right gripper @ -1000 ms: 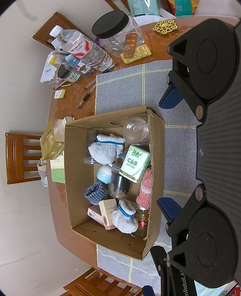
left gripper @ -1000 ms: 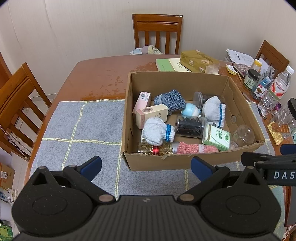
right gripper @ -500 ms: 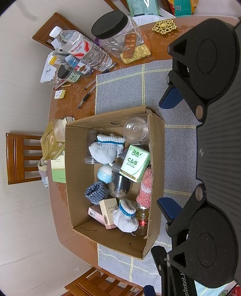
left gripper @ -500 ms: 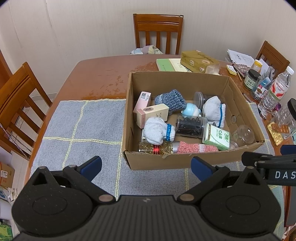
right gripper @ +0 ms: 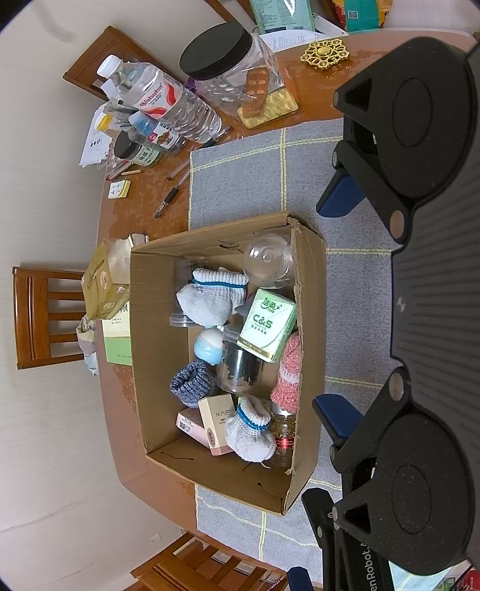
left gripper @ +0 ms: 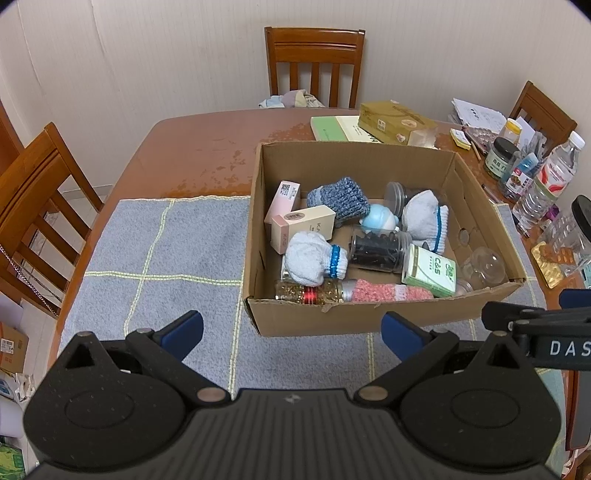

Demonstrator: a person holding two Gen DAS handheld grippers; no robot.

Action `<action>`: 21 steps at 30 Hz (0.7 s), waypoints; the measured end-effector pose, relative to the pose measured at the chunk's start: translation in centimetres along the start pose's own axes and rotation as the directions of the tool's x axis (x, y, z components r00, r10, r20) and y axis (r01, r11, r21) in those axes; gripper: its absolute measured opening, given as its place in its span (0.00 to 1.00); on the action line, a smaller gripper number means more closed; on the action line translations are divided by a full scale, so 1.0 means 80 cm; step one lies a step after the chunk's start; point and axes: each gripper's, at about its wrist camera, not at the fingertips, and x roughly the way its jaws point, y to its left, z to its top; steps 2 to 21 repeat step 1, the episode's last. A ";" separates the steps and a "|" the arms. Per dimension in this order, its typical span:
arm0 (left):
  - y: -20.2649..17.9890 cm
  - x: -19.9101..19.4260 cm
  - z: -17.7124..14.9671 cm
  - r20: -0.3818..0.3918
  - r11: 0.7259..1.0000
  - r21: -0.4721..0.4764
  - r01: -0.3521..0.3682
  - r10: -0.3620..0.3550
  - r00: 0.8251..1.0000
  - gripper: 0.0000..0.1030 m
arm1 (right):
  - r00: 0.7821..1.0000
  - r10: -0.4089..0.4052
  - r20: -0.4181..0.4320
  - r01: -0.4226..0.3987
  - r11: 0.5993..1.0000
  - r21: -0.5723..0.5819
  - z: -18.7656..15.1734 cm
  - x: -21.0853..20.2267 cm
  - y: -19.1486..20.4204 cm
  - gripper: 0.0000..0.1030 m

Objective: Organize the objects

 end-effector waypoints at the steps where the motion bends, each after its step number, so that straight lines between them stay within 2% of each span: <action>1: -0.001 -0.001 -0.001 0.000 1.000 -0.002 0.000 0.000 1.000 0.99 | 1.000 0.000 0.000 0.000 1.000 0.000 0.000 0.000 0.000 1.00; 21: -0.001 -0.001 -0.001 0.000 1.000 -0.002 0.000 0.000 1.000 0.99 | 1.000 0.000 0.000 0.000 1.000 0.000 0.000 0.000 0.000 1.00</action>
